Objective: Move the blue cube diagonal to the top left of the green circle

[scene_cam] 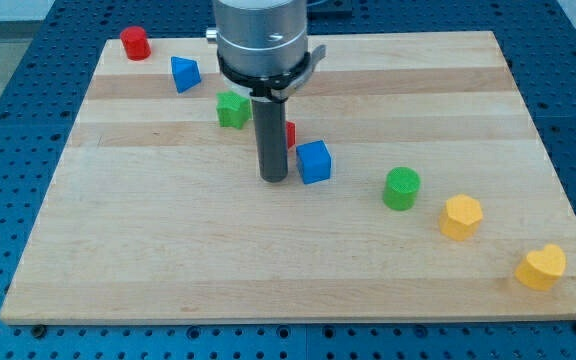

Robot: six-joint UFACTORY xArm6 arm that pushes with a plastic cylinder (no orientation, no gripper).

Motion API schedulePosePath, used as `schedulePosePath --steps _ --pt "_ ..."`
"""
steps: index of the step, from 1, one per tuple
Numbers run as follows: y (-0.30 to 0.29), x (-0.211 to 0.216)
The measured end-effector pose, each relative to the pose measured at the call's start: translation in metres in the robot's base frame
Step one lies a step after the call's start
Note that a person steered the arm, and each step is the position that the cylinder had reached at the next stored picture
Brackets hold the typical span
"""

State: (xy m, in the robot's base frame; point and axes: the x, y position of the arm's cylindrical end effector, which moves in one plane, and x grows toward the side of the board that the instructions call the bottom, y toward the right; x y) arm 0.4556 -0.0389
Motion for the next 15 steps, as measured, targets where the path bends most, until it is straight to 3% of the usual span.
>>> schedulePosePath --steps 15 --pt "0.052 0.012"
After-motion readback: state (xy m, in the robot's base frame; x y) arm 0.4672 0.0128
